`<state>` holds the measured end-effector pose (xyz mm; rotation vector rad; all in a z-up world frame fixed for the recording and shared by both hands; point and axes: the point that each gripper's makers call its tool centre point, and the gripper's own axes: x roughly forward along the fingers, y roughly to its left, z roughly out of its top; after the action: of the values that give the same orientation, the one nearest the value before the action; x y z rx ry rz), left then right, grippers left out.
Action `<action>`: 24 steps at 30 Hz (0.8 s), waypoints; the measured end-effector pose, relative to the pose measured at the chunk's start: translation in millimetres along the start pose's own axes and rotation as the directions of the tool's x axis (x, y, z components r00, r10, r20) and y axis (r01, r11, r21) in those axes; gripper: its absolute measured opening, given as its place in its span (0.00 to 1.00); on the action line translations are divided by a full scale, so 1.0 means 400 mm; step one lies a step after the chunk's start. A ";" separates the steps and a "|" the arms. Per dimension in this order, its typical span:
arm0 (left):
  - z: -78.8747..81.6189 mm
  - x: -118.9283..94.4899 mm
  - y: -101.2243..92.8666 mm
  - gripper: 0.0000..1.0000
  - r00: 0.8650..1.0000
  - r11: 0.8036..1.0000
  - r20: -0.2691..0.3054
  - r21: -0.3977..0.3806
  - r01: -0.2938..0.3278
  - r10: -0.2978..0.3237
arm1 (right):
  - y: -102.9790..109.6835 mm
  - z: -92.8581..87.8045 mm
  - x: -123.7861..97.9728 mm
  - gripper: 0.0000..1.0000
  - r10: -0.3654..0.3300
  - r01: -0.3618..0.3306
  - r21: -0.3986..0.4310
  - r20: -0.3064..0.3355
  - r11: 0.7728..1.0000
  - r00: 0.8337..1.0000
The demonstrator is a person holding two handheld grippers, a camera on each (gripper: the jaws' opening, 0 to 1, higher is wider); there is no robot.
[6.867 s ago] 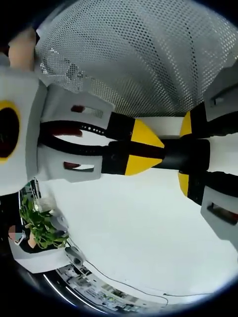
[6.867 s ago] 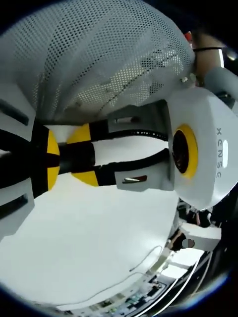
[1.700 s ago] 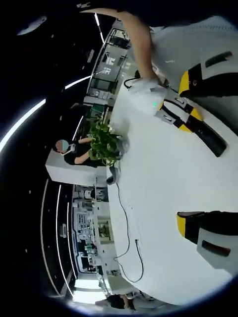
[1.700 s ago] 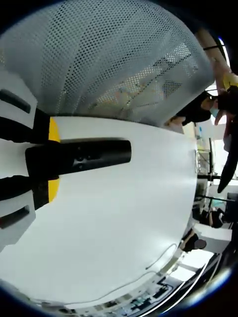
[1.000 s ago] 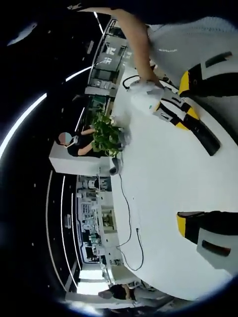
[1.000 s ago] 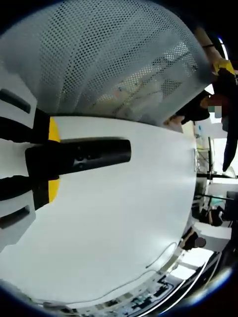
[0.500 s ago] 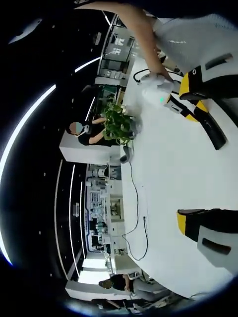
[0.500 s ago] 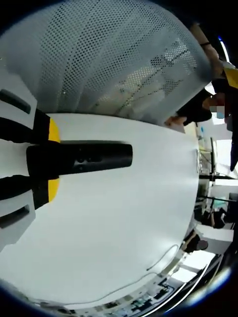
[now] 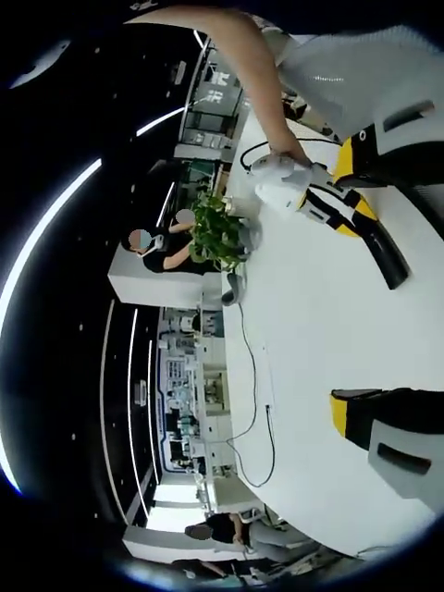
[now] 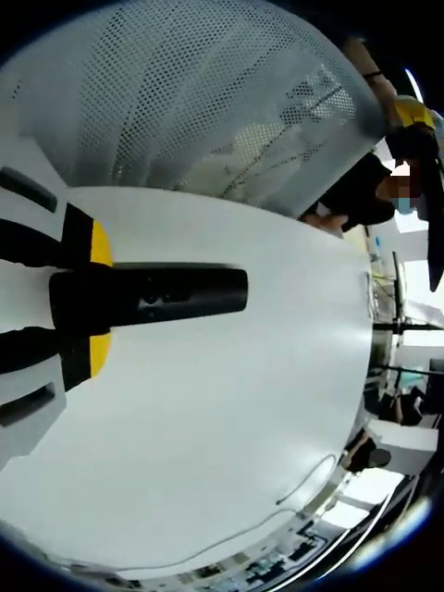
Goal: Press the specified remote control buttons in sequence, fully releasing each button before pressing the next.
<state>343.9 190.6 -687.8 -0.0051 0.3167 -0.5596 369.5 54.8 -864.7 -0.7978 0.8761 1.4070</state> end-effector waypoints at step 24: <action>-0.016 0.003 -0.001 0.93 0.999 0.999 -0.034 0.034 -0.002 0.003 | -0.109 0.002 -0.001 0.21 -0.027 0.027 -0.001 -0.046 1.000 0.999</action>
<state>342.8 190.1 -694.3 0.0376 0.3400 -0.5626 413.0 54.3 -866.0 -0.8426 0.8971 1.3696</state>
